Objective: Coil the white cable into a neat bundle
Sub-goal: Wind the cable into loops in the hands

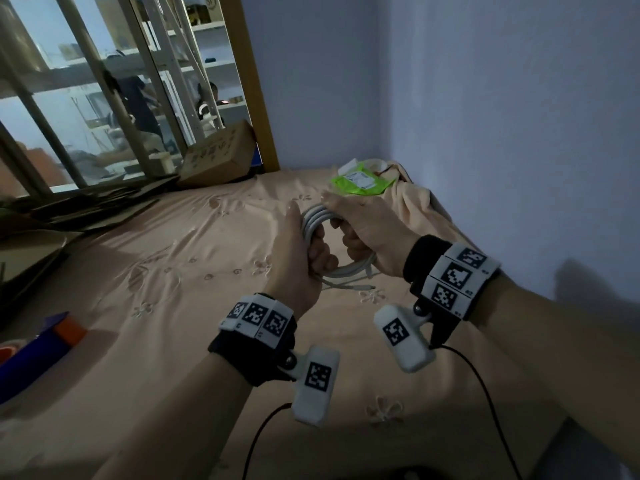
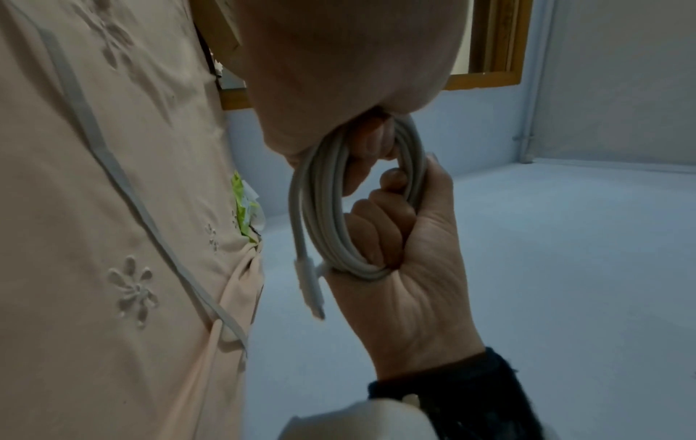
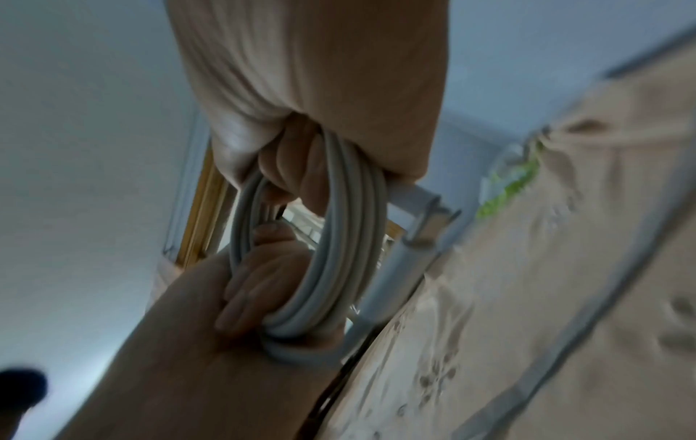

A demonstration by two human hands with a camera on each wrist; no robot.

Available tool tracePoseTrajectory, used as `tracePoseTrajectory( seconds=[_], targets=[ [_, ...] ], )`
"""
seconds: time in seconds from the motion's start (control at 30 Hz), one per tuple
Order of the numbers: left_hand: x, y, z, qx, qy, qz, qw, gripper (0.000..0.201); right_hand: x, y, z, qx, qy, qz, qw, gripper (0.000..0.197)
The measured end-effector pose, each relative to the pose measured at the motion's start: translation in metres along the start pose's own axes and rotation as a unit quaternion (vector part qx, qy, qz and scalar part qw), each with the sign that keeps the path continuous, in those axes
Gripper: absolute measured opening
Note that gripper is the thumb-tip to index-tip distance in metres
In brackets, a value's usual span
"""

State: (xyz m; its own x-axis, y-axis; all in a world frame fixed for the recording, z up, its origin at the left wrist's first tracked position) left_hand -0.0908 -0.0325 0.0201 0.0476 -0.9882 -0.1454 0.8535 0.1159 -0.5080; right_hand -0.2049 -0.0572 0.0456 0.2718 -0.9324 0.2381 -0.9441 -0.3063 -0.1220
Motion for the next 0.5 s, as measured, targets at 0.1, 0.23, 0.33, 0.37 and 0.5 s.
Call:
tracePoseTrajectory(
  seconds=[0.1,0.23,0.33,0.37,0.5],
  targets=[
    [-0.002,0.000,0.000,-0.002,0.011,0.007,1.000,0.058,-0.004,0.000,-0.004,-0.036,0.004,-0.031,0.999,0.043],
    [-0.002,-0.004,0.000,-0.063,-0.028,0.029,0.997,0.052,-0.008,-0.001,-0.004,0.027,-0.007,-0.027,0.999,0.045],
    [-0.003,-0.008,-0.001,-0.113,-0.037,0.041,0.992,0.057,-0.011,0.000,-0.001,0.070,-0.022,-0.023,0.997,0.045],
    [-0.003,-0.008,-0.002,-0.117,-0.036,0.042,0.992,0.058,-0.012,0.000,0.000,0.075,-0.025,-0.024,0.997,0.045],
    [-0.004,-0.005,-0.003,-0.112,-0.034,0.057,0.991,0.058,-0.012,0.001,0.002,0.080,-0.041,-0.040,0.995,0.043]
  ],
)
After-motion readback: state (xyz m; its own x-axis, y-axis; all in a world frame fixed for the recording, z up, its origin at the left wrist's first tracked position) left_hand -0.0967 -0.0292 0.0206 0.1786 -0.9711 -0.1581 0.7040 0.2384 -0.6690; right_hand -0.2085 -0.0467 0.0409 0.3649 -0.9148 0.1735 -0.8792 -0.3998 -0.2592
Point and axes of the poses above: each hand's wrist, its own x-axis towards the middle knuckle, its own y-axis out of the back of the hand, z = x × y, the point moved 2 cm from there along x, towards the middle knuckle, and after that the axes turned 6 degrees about y, right-handed, at the moved point
